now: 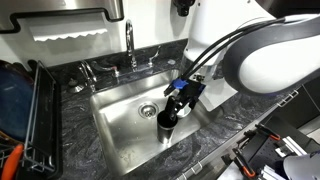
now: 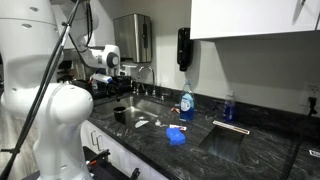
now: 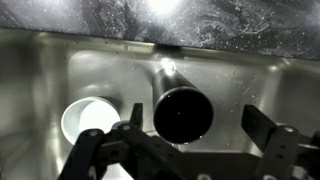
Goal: Put the silver cup under the faucet head, open the tap using the faucet handle on the right and then close it
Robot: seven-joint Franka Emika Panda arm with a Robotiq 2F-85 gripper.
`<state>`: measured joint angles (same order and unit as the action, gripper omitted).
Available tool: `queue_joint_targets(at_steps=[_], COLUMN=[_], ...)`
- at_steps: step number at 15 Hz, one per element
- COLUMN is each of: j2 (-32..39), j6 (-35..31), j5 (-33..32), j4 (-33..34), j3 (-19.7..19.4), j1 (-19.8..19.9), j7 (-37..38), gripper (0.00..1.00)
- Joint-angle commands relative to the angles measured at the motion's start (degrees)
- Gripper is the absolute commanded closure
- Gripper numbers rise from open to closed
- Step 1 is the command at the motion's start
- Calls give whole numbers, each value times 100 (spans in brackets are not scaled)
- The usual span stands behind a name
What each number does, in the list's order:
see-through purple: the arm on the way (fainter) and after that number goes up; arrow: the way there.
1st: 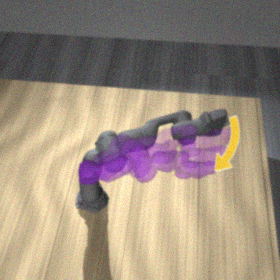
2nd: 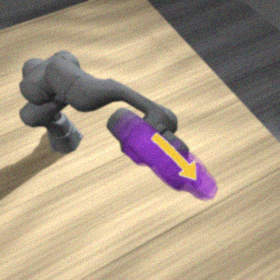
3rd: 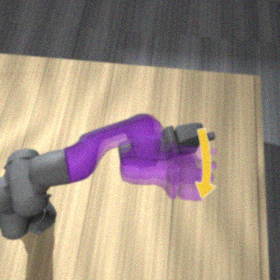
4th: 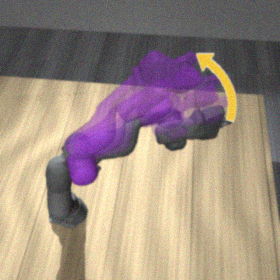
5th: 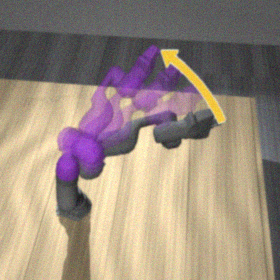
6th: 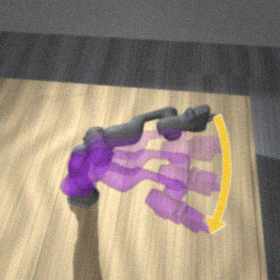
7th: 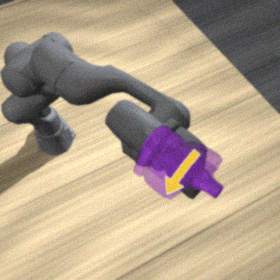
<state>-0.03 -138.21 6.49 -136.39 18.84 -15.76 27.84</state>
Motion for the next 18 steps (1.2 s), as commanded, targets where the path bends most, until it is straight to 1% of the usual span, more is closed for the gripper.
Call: queue_joint_targets(at_steps=[1, 3, 9, 18], j2=[306, 348, 494, 979], j6=[-163, -206, -306, -941], j5=[-110, -112, -493, -752], j4=[76, 9, -86, 9], j3=[-32, -69, -231, -421], j1=[-119, -133, -125, -168], j7=[5, 17, 303, 480], gripper=[0, 0, 0, 0])
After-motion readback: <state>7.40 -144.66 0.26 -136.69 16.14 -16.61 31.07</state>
